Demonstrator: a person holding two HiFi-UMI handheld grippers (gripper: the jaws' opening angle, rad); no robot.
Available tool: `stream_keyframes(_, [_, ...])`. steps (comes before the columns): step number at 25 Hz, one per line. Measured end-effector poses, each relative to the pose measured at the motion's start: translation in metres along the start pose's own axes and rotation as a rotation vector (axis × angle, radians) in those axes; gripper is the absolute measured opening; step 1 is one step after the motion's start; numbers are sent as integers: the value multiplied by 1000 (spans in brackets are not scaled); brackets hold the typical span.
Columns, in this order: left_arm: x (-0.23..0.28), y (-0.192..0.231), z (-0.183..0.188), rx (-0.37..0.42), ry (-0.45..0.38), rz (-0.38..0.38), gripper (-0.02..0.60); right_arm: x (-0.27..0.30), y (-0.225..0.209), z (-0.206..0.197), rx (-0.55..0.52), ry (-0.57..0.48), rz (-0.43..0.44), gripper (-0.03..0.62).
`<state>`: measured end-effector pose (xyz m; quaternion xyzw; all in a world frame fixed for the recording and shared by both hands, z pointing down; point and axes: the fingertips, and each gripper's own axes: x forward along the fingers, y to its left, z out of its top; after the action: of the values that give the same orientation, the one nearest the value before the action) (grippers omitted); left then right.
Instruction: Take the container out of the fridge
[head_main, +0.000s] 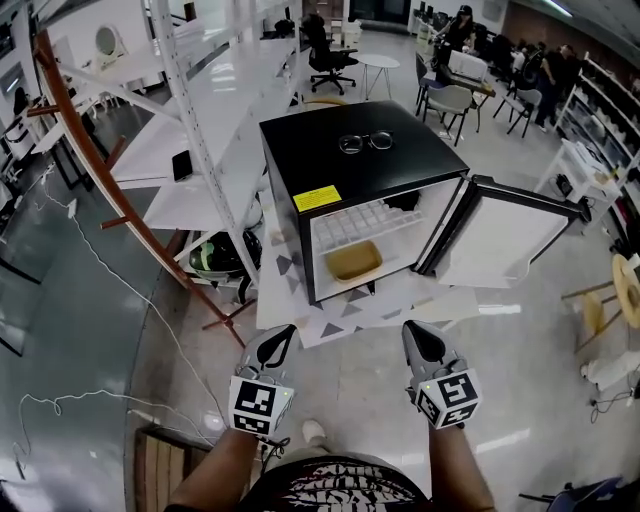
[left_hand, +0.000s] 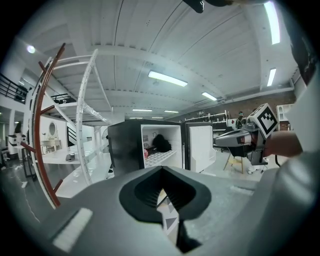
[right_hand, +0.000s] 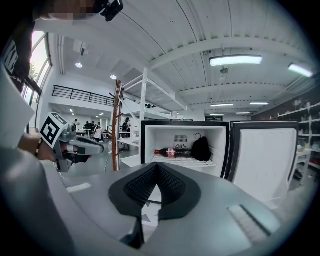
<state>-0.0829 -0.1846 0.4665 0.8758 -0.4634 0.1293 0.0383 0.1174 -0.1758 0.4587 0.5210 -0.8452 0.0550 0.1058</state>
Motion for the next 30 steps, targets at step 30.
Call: stream_keyframes(30, [5,28,0,-16,-33,-49,0,10,3,9,-2,24,-73,26])
